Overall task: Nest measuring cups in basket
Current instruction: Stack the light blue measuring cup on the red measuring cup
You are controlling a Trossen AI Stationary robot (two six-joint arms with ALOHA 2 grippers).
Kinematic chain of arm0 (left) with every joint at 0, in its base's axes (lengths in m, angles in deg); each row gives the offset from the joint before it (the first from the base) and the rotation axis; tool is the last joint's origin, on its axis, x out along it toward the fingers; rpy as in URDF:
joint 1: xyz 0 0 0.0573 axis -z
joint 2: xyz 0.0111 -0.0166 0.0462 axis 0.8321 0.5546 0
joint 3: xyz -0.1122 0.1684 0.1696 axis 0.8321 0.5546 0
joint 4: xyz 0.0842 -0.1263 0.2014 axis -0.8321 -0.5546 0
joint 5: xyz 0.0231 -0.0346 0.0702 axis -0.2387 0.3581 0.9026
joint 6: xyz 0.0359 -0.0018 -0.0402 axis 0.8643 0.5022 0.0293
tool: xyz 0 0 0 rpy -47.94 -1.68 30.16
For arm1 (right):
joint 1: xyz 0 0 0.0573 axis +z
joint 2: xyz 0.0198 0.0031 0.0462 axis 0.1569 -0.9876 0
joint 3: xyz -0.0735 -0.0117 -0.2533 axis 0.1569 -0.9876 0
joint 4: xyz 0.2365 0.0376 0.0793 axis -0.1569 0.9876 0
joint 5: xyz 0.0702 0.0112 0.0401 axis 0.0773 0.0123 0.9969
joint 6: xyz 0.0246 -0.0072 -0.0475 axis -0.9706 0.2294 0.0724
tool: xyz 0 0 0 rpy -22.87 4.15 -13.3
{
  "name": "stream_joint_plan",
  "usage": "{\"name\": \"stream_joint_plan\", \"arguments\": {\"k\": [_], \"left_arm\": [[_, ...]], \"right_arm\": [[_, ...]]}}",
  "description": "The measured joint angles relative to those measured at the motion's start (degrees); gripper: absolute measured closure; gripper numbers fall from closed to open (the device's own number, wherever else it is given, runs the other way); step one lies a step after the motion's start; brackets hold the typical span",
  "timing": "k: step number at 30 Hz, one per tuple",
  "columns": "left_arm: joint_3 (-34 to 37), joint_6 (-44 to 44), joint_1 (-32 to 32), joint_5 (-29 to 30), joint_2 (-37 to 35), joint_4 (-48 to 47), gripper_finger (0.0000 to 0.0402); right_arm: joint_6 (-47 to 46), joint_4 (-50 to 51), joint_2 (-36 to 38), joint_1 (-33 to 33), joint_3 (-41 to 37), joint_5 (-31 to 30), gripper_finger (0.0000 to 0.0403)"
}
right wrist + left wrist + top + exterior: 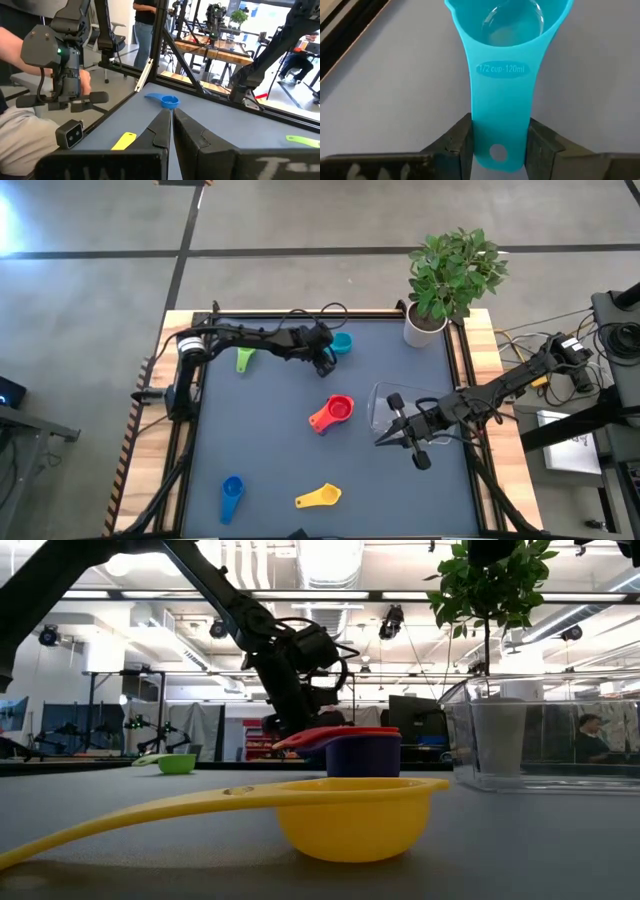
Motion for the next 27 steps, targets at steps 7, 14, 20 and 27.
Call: {"name": "stream_joint_plan", "arguments": {"k": [7, 14, 20, 27], "left_arm": [[0.00, 2.14, 0.08, -1.61, -1.73, -3.87, 0.0294], [1.04, 2.01, 3.05, -1.38, -10.82, -13.32, 0.0294], [7.80, -4.35, 13.00, -1.32, -21.63, -13.24, 0.0294], [13.46, -17.89, 28.46, 8.47, -28.11, -10.91, 0.0294]], "right_arm": [[-1.05, 0.12, 0.00, 0.00, -0.02, 0.02, 0.0394], [-2.51, 2.75, 0.02, 0.00, 0.02, 0.02, 0.0394], [-2.51, 4.50, 1.41, 0.02, 0.09, 0.02, 0.0394], [-2.53, 5.16, 3.40, 0.02, 0.09, 0.00, 0.0394]]}}
